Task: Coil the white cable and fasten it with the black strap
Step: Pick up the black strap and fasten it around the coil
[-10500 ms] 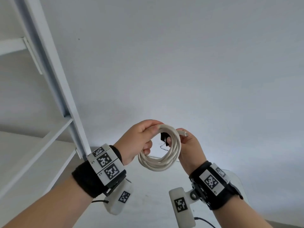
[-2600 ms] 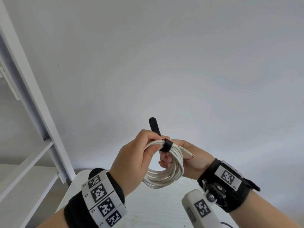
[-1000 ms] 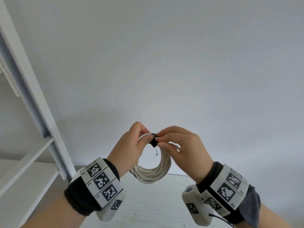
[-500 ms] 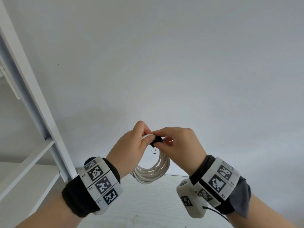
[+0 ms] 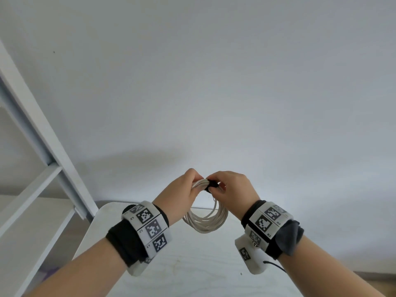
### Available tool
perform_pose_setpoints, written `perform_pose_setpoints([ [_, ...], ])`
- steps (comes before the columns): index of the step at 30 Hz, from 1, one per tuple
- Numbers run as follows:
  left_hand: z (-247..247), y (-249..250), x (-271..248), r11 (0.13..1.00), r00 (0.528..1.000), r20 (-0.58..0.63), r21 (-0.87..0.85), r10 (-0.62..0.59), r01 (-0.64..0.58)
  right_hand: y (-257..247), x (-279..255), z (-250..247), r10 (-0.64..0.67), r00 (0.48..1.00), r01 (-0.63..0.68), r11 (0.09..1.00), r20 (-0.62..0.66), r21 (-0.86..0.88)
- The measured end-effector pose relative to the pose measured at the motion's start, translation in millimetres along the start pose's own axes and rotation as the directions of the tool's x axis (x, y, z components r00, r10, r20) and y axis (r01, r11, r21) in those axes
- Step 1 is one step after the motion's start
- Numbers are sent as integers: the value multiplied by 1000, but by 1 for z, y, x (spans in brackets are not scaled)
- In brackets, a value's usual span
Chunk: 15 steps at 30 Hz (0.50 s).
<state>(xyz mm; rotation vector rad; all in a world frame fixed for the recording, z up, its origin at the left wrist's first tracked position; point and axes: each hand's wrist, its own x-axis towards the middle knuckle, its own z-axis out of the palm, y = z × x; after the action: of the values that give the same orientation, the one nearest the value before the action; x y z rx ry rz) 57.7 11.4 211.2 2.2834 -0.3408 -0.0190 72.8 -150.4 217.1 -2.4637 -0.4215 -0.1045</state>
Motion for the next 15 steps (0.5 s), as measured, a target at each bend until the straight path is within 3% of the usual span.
perform_pose_setpoints([
  [5,26,-33,11,974,996,77,224,-36,18,30,3,32,105,990,-101,994,90,-40],
  [15,107,-122,9,911,931,150,304,-333,277,84,3,122,296,877,-244,953,379,-181],
])
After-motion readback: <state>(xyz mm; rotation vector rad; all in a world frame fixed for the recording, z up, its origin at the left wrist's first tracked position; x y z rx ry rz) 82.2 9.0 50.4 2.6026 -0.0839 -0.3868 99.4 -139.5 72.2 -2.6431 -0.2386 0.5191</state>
